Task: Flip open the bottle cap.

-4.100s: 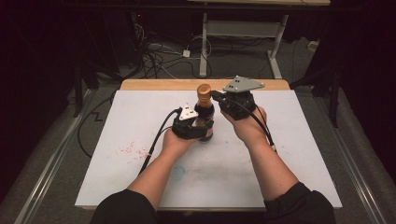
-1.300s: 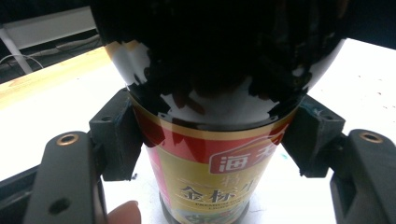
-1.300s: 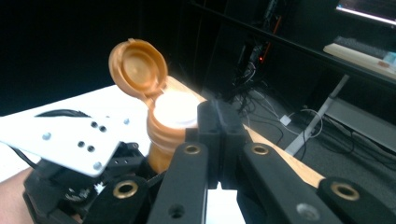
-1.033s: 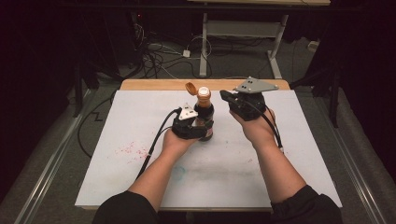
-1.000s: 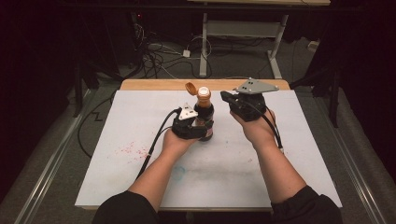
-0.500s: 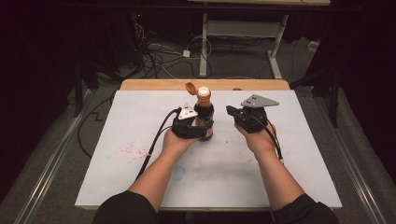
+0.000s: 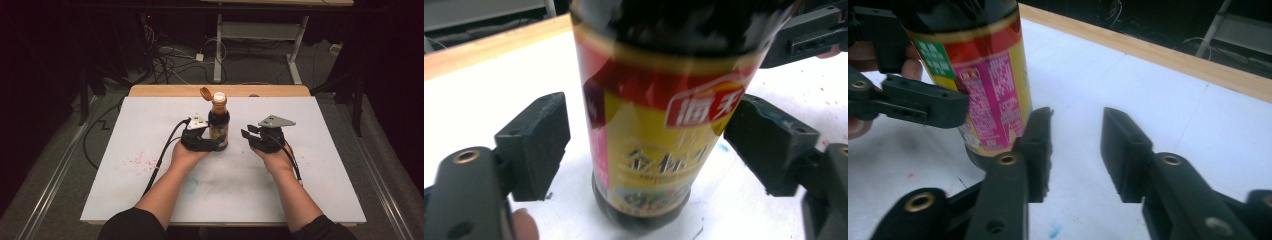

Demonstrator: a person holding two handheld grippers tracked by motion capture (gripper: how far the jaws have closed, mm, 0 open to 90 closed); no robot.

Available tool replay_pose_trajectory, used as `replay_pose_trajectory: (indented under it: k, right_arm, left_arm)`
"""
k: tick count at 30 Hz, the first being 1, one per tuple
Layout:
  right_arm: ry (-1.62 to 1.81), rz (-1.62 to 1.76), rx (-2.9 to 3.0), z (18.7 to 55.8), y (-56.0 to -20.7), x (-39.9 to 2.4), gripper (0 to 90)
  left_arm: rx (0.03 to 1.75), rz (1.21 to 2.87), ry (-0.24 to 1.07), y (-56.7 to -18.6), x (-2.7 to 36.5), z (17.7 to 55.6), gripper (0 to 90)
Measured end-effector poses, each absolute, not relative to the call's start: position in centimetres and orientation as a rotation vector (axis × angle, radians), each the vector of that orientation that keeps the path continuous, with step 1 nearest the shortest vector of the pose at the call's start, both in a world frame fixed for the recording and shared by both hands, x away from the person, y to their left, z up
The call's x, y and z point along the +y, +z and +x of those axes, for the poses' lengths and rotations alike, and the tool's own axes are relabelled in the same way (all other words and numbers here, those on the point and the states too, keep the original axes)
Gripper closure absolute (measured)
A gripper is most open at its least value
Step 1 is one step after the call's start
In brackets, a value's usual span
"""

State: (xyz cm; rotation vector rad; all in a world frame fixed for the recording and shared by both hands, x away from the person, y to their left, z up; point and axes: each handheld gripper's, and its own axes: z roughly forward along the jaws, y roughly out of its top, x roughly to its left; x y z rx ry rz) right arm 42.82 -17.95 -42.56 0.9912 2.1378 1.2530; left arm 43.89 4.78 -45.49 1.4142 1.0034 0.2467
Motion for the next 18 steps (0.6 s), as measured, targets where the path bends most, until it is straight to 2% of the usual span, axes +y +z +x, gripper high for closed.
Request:
replay_pose_trajectory:
  k: [8, 18]
  right_arm:
    - [1.281, 0.987, 2.124, 42.7, -43.0, -18.2, 45.7]
    - [1.326, 0.976, 2.103, 42.4, -43.3, -18.2, 8.4]
  left_arm:
    - [1.026, 1.372, 0.203, -46.2, 5.7, 43.6, 13.0]
    - [1.051, 1.387, 0.196, -46.5, 7.0, 42.9, 0.0]
